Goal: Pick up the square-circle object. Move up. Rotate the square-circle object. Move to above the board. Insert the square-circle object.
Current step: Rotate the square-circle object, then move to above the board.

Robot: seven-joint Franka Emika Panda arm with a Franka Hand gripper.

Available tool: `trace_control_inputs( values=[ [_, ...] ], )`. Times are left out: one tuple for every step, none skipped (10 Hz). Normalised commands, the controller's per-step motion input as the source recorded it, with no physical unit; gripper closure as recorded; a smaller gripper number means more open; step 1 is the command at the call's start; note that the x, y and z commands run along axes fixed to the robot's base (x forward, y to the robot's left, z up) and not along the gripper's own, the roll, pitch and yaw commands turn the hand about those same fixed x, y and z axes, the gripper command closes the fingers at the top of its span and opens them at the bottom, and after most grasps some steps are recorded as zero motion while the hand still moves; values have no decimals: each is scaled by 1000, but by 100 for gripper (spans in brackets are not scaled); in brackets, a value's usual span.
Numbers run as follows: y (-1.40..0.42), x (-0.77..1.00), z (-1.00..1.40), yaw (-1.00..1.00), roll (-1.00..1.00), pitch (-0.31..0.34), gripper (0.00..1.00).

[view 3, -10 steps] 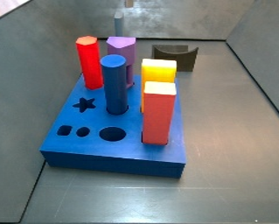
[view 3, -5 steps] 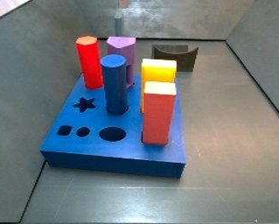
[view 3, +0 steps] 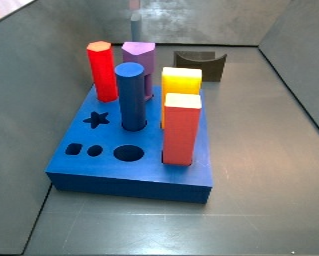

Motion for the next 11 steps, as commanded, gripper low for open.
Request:
trace_control_inputs(
  values=[
    [0,0,-1000,-157,37,39,0],
    [1,13,-1000,-108,39,23,0],
    [2,21,-1000,-85,40,5,0],
    [0,13,-913,-53,42,-25,0],
    [0,10,-810,-43,43,-37,0],
    [0,5,-601,-38,43,-50,0],
    [0,8,-443,-37,41,-49,0],
    [1,14,-238,-36,38,-44,0],
    [0,0,0,-36,37,-43,100],
    [-177,-141,1000,-354,-38,-1,100],
    [-175,-144,1000,-330,-38,5,100]
  ],
)
